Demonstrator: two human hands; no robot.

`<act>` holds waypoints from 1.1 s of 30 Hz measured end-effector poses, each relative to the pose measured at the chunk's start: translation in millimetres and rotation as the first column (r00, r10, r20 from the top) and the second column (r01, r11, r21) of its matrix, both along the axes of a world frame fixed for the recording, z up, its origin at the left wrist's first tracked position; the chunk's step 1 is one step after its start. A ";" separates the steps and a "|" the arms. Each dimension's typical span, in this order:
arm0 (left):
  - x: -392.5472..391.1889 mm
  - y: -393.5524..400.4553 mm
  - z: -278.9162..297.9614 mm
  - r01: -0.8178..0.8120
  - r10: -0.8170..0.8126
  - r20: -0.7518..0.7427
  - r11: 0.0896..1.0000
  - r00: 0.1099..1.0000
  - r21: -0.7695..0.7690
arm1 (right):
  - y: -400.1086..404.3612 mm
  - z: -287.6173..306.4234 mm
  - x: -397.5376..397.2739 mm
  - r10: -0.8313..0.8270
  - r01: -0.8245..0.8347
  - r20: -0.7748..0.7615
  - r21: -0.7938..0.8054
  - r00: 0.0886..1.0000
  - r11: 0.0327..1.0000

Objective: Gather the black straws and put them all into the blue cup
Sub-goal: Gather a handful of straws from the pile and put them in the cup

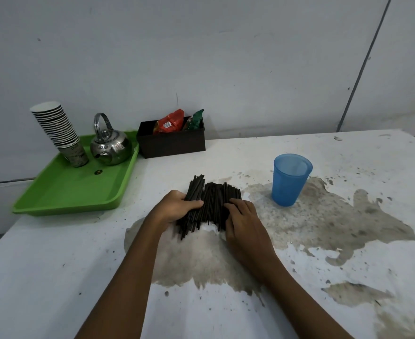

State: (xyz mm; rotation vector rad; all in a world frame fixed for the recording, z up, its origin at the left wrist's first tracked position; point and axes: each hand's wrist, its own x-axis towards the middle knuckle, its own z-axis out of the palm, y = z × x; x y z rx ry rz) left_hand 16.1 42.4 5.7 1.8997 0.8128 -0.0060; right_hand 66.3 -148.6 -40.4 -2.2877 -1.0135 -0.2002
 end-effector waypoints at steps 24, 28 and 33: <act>-54.2 1.0 -24.8 0.118 0.514 0.460 0.565 0.724 -0.817 | 35.1 29.7 -5.6 0.188 -0.169 -0.054 0.248 0.981 0.954; -57.6 3.5 -27.3 0.116 0.501 0.459 0.573 0.734 -0.811 | 60.5 38.5 -12.9 0.362 -0.254 -0.372 0.308 0.855 0.917; -58.1 -2.4 -28.4 0.013 0.406 0.479 0.753 0.778 -0.658 | 84.0 42.9 -18.3 0.382 -0.176 -0.634 0.365 0.672 0.914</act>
